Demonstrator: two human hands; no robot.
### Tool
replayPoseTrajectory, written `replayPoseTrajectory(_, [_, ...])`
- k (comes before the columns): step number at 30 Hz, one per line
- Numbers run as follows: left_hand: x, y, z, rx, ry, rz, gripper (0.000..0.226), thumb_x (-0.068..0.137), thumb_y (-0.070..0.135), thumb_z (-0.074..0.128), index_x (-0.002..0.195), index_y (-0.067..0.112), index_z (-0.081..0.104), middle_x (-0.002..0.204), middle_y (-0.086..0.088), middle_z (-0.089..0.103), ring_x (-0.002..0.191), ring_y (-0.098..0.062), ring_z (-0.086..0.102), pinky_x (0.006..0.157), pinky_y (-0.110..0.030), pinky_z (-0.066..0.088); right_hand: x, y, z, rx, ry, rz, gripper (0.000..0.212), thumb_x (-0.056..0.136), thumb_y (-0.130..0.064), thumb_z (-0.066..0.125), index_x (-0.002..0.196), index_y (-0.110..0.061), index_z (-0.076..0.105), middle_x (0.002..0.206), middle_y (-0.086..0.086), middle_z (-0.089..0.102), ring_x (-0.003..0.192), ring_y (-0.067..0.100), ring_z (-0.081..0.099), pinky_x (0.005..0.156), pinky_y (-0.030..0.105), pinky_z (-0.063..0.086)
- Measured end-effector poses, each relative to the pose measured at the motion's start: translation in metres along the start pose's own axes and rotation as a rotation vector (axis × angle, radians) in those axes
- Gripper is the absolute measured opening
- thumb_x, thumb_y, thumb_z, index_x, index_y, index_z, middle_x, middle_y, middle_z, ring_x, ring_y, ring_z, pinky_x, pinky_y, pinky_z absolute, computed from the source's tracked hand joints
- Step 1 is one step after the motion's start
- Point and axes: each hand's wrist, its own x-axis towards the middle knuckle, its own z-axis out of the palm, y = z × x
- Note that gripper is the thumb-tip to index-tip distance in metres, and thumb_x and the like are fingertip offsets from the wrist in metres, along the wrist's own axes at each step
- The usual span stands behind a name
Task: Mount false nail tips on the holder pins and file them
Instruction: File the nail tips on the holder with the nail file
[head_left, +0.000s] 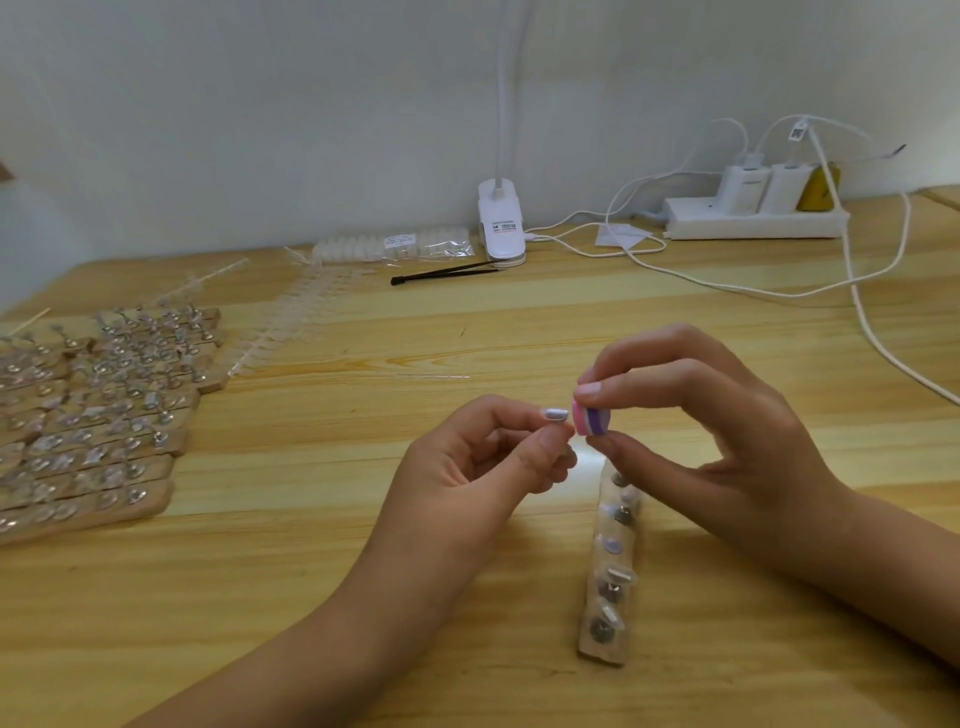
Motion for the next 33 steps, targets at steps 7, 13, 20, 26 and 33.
replayPoseTrajectory(7, [0.0, -0.002, 0.001, -0.001, -0.002, -0.002, 0.017, 0.075, 0.044, 0.07, 0.086, 0.031, 0.075, 0.078, 0.002, 0.073, 0.077, -0.005, 0.068, 0.072, -0.013, 0.051, 0.001, 0.001, -0.002, -0.043, 0.033, 0.043, 0.019, 0.09, -0.018, 0.065, 0.109, -0.019, 0.06, 0.104, 0.005, 0.06, 0.098, 0.018, 0.062, 0.082, 0.043, 0.05])
replayPoseTrajectory(13, [-0.001, -0.001, 0.001, 0.004, -0.02, 0.005, 0.013, 0.079, 0.04, 0.068, 0.087, 0.031, 0.074, 0.078, 0.003, 0.072, 0.077, -0.004, 0.067, 0.073, -0.013, 0.05, 0.001, 0.003, -0.001, -0.067, 0.011, 0.038, 0.016, 0.091, -0.019, 0.065, 0.107, -0.02, 0.063, 0.104, 0.004, 0.059, 0.097, 0.018, 0.061, 0.083, 0.04, 0.05])
replayPoseTrajectory(20, [-0.002, -0.001, 0.0, 0.013, -0.055, 0.012, 0.012, 0.084, 0.041, 0.072, 0.091, 0.032, 0.074, 0.081, 0.003, 0.073, 0.08, -0.005, 0.067, 0.075, -0.014, 0.051, 0.001, 0.004, -0.002, -0.069, -0.001, -0.021, 0.017, 0.093, -0.019, 0.065, 0.11, -0.02, 0.062, 0.108, 0.001, 0.059, 0.102, 0.017, 0.061, 0.084, 0.042, 0.05])
replayPoseTrajectory(26, [-0.001, -0.002, 0.0, -0.019, -0.049, -0.005, 0.013, 0.083, 0.039, 0.07, 0.091, 0.03, 0.075, 0.081, 0.003, 0.073, 0.081, -0.007, 0.068, 0.076, -0.015, 0.052, 0.001, 0.002, -0.001, -0.012, 0.014, -0.028, 0.021, 0.092, -0.015, 0.066, 0.111, -0.018, 0.06, 0.108, 0.001, 0.059, 0.104, 0.018, 0.06, 0.088, 0.039, 0.048])
replayPoseTrajectory(33, [-0.001, 0.001, 0.0, -0.025, -0.052, -0.013, 0.016, 0.079, 0.039, 0.072, 0.09, 0.028, 0.077, 0.082, -0.001, 0.075, 0.08, -0.007, 0.069, 0.074, -0.016, 0.052, 0.002, 0.0, 0.0, 0.093, 0.039, -0.004, 0.021, 0.092, -0.014, 0.064, 0.111, -0.019, 0.057, 0.108, 0.003, 0.059, 0.104, 0.021, 0.061, 0.087, 0.039, 0.05])
